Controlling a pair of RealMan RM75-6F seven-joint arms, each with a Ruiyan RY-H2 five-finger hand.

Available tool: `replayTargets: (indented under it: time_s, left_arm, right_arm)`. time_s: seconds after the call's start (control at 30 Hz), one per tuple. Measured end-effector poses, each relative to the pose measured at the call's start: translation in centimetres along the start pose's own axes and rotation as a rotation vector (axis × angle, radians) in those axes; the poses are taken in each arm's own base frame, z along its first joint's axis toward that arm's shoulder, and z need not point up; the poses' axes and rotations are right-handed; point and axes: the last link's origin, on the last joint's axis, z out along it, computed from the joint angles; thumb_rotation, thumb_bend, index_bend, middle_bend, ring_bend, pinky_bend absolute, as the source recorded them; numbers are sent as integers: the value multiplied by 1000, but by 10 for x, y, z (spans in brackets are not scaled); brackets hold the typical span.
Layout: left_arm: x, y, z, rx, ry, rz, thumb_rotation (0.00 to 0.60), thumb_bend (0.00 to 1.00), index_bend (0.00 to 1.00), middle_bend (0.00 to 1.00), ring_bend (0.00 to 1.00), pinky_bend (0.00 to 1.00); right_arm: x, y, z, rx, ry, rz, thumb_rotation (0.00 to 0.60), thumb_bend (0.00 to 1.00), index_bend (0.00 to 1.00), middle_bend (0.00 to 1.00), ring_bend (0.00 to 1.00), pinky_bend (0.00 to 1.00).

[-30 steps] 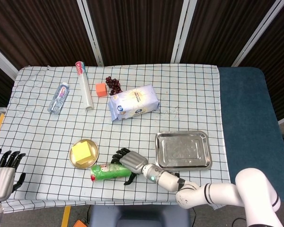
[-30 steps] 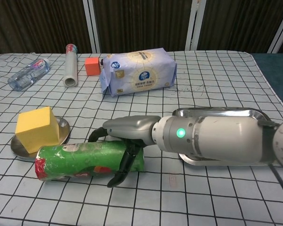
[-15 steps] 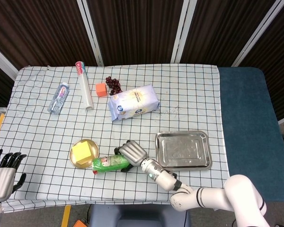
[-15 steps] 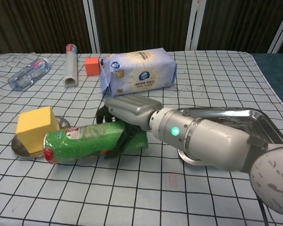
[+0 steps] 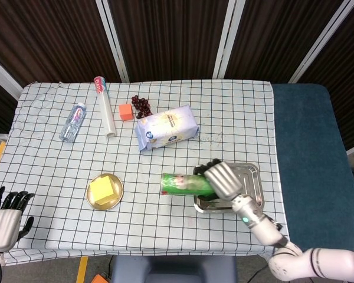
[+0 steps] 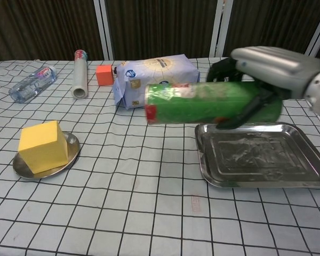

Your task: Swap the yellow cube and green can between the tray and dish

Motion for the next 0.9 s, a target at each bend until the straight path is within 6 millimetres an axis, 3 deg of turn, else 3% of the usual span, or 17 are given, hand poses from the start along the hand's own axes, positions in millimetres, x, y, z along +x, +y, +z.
replayTargets:
  time_s: [0.13, 0.33, 0.53, 0.7, 0.9]
  left_arm:
    - [2, -1, -1, 14, 8, -2, 600, 376, 245, 232, 199, 63]
    - [2, -2, 0, 22, 11, -7, 600, 376, 251, 235, 202, 64]
    - [-1, -1, 1, 20, -3, 1, 600, 376, 252, 237, 204, 65]
    - [-1, 0, 1, 21, -3, -1, 600, 377, 252, 238, 205, 65]
    - [-2, 0, 1, 18, -7, -1, 600, 376, 252, 241, 206, 64]
  right_arm:
    - [3, 41, -37, -74, 13, -29, 600, 72, 911, 645, 580, 515]
    - [-6, 89, -69, -168, -3, -63, 600, 71, 867, 617, 515, 450]
    - [-16, 112, -72, -163, -43, -69, 600, 71, 680, 423, 344, 276]
    - [-24, 116, -68, -113, -68, -45, 600, 72, 560, 319, 236, 202]
    - [-30, 115, -65, -77, -123, -12, 600, 72, 176, 64, 12, 65]
